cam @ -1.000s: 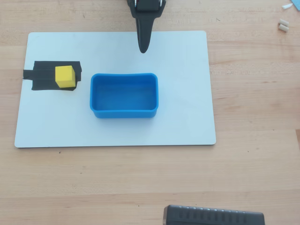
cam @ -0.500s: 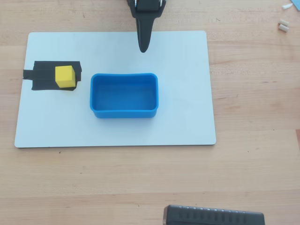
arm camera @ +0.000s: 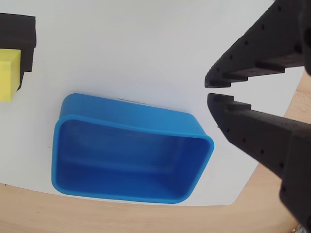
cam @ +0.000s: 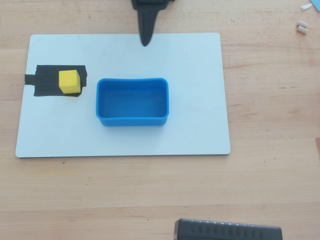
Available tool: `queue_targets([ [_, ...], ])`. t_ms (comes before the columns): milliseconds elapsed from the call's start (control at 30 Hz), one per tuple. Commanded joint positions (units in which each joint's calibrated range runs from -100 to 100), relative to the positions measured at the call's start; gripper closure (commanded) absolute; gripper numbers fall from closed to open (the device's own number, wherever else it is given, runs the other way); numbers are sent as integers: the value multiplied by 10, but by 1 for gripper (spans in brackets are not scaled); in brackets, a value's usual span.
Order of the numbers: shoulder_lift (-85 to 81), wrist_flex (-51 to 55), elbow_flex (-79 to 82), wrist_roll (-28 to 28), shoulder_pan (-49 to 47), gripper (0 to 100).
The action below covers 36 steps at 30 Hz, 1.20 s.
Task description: Pick up yellow cube and drop it in the blue rectangular bin
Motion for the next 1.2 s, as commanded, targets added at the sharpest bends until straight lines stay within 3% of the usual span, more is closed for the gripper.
queue_targets([
  [0,125,44,-186,38,46,100],
  [333,453,150,-516,105,153,100],
  [600,561,174,-650,154,199,100],
  [1033,674,157,-708,184,254,99],
  [1167,686,130,-702,181,279,92],
])
